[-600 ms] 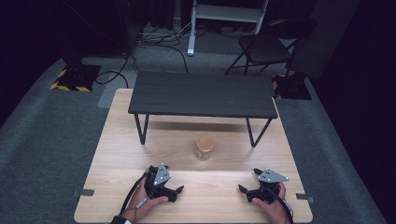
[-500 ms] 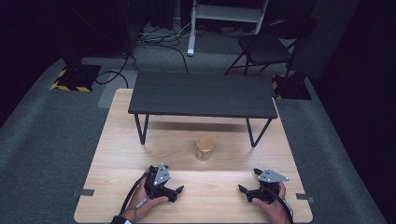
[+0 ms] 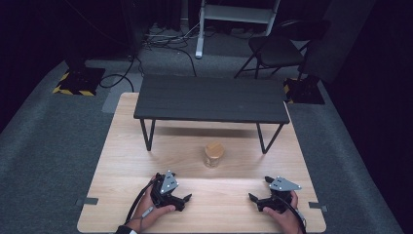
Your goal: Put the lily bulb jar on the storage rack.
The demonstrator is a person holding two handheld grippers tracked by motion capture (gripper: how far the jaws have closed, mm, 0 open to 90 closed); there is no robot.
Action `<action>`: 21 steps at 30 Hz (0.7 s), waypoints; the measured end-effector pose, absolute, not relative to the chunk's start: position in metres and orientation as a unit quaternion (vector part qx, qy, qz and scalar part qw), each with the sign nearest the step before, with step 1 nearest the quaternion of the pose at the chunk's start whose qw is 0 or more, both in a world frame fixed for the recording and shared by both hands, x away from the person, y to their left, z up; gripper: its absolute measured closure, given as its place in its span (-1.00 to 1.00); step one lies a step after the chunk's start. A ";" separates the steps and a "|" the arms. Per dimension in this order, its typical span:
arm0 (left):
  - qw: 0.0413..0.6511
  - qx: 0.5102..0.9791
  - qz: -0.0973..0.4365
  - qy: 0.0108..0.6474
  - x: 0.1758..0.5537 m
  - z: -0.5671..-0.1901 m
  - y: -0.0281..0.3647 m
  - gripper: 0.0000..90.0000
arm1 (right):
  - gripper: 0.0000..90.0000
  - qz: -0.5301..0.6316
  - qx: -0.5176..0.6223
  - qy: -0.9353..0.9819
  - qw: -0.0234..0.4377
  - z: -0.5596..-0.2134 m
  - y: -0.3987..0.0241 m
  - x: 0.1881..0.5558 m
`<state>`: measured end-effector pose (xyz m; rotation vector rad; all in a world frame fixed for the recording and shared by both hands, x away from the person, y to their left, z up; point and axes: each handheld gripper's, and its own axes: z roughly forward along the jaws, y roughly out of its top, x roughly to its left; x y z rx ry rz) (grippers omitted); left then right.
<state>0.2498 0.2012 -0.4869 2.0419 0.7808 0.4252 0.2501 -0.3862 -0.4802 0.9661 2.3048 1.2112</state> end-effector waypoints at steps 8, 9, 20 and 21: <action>0.442 0.823 0.171 0.315 0.250 -0.487 0.201 -0.98 | -1.00 0.438 0.346 0.810 0.176 -0.477 -0.378 0.260; 0.442 0.823 0.171 0.315 0.250 -0.487 0.201 -0.98 | -1.00 0.440 0.340 0.812 0.178 -0.474 -0.374 0.262; 0.442 0.823 0.171 0.314 0.250 -0.487 0.202 -0.99 | -0.99 0.443 0.256 0.842 0.170 -0.423 -0.314 0.321; 0.442 0.823 0.171 0.314 0.250 -0.487 0.202 -0.99 | -0.99 0.445 0.256 0.841 0.170 -0.418 -0.308 0.324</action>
